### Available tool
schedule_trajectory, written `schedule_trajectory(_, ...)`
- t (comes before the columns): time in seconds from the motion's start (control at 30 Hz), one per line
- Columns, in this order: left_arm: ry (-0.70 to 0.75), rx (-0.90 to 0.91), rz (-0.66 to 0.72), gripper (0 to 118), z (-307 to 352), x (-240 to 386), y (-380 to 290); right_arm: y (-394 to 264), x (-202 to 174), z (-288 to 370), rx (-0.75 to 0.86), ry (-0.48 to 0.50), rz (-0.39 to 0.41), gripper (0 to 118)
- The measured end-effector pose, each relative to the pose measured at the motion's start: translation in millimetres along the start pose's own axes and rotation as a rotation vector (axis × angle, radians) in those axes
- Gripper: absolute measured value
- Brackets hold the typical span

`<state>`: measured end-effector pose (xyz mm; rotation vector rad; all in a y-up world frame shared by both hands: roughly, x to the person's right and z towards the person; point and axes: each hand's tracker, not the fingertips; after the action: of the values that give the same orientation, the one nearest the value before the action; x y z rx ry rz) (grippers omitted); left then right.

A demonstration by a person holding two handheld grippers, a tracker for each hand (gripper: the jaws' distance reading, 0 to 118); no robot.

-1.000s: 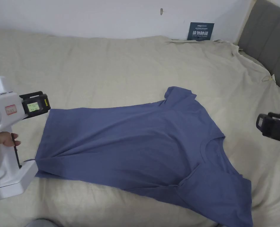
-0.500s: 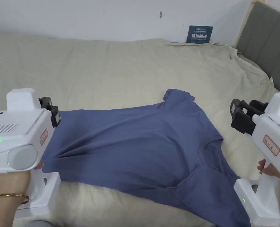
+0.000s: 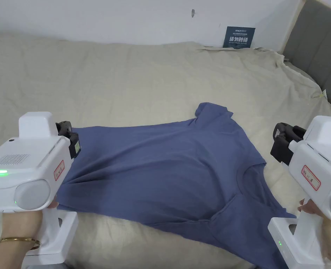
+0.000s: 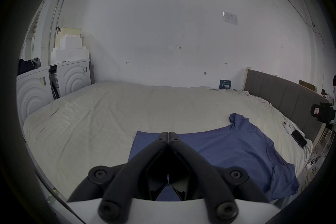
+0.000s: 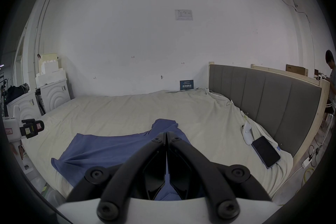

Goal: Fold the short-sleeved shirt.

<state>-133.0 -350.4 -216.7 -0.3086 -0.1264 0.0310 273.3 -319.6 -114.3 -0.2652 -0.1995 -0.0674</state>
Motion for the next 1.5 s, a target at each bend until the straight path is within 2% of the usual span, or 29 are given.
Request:
schedule_trajectory(0.37, 0.001, -0.002, 0.009, 0, -12, 0, 0, 18, 2, -37, -0.053, 0.013, 0.013, 0)
schedule_trajectory(0.57, 0.011, -0.001, 0.019, 0, -25, -1, 2, 52, 2, -109, -0.181, 0.031, 0.065, 0)
schedule_trajectory(0.6, 0.012, -0.001, 0.021, 0, -28, -1, 2, 57, 3, -125, -0.227, 0.034, 0.061, 5)
schedule_trajectory(0.63, 0.013, -0.001, 0.023, 0, -31, -1, 3, 61, 5, -140, -0.257, 0.051, 0.039, 17)
schedule_trajectory(0.67, 0.015, -0.002, 0.024, 0, -34, -1, 4, 65, 6, -156, -0.3, 0.056, 0.023, 40)
schedule_trajectory(0.7, 0.017, -0.002, 0.026, 0, -37, -1, 5, 68, 6, -173, -0.348, 0.05, 0.022, 77)
schedule_trajectory(0.73, 0.019, -0.001, 0.027, 0, -40, -1, 5, 70, 7, -190, -0.395, 0.058, 0.016, 77)
schedule_trajectory(0.77, 0.02, -0.002, 0.028, 0, -44, -1, 7, 71, 7, -207, -0.445, 0.062, 0.018, 85)
schedule_trajectory(0.8, 0.023, -0.001, 0.031, 0, -49, -1, 8, 70, 8, -224, -0.484, 0.069, 0.01, 102)
schedule_trajectory(0.83, 0.025, -0.002, 0.035, 0, -53, -1, 9, 69, 7, -241, -0.527, 0.072, 0.004, 109)
schedule_trajectory(0.9, 0.025, -0.004, 0.048, 0, -61, -2, 11, 66, 10, -273, -0.597, 0.072, -0.012, 110)
schedule_trajectory(0.97, 0.032, 0.001, 0.06, 0, -70, -2, 12, 59, 11, -303, -0.651, 0.053, 0.006, 110)
schedule_trajectory(1.03, 0.036, 0.003, 0.065, 0, -78, -2, 14, 49, 14, -333, -0.694, -0.019, 0.036, 110)
schedule_trajectory(1.1, 0.043, 0.003, 0.069, 0, -87, -2, 16, 38, 17, -360, -0.774, -0.04, 0.064, 110)
schedule_trajectory(1.17, 0.051, 0.005, 0.071, 0, -94, -2, 17, 26, 21, -381, -0.823, -0.117, 0.089, 107)
schedule_trajectory(1.27, 0.061, 0.004, 0.076, 0, -104, -3, 16, 9, 32, -403, -0.853, -0.125, 0.062, 96)
schedule_trajectory(1.37, 0.069, -0.002, 0.081, 0, -113, -3, 14, -7, 47, -417, -0.888, -0.164, -0.044, 91)
schedule_trajectory(1.47, 0.071, -0.014, 0.077, 0, -121, -2, 11, -19, 54, -423, -0.891, -0.171, -0.065, 72)
schedule_trajectory(1.5, 0.072, -0.018, 0.074, 0, -123, -1, 10, -22, 57, -423, -0.89, -0.171, -0.065, 61)
